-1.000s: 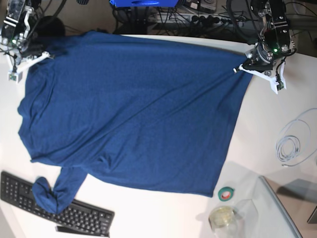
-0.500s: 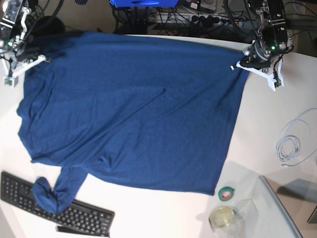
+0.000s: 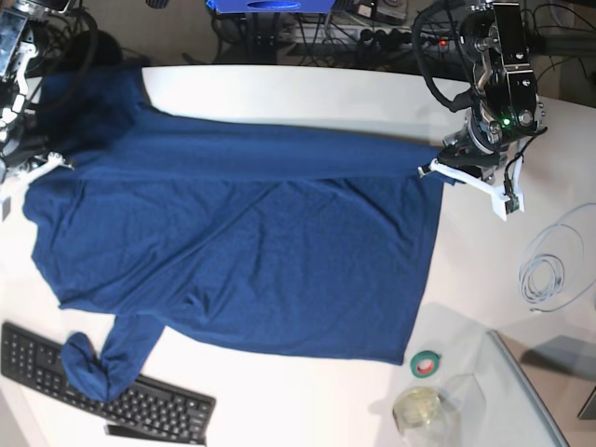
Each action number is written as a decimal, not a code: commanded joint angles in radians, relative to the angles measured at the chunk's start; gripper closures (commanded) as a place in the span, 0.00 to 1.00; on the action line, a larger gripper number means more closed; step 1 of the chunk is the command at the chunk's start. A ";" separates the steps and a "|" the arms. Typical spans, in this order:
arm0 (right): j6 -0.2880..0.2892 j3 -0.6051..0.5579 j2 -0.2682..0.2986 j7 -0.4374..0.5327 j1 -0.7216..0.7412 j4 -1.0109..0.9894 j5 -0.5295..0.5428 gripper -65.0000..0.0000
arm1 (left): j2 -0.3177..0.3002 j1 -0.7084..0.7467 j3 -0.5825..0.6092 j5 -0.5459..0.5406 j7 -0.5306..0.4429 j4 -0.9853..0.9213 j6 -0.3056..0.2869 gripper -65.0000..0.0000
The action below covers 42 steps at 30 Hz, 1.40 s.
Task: Layout the t-shirt on the table in an organized manner, then fold the t-shirt properly
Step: 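Hold the shirt corners with both grippers, stretching the shirt taut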
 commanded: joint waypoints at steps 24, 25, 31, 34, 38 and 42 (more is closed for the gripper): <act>0.108 0.016 0.017 0.083 -0.040 -0.157 0.059 0.36 | 0.043 -0.001 -0.002 0.008 -0.016 -0.115 0.001 1.00; 0.108 0.016 0.008 0.083 -0.052 -0.151 0.059 0.36 | 0.043 -0.001 -0.002 0.008 -0.016 -0.115 0.001 1.00; 0.108 0.016 -0.014 0.092 -0.133 -0.147 0.056 0.36 | 0.043 -0.001 -0.006 0.004 -0.016 -0.114 0.001 1.00; 0.108 0.016 -0.011 0.117 -0.147 -0.156 0.056 0.36 | 0.043 -0.001 -0.005 0.002 -0.016 -0.114 0.001 1.00; 0.106 0.016 -0.005 0.164 -0.143 -0.240 0.056 0.36 | 0.043 -0.001 -0.005 0.002 -0.016 -0.114 0.001 1.00; 0.106 0.016 0.001 0.200 -0.143 -0.286 0.054 0.36 | 0.043 0.003 -0.008 0.007 -0.016 -0.114 0.001 1.00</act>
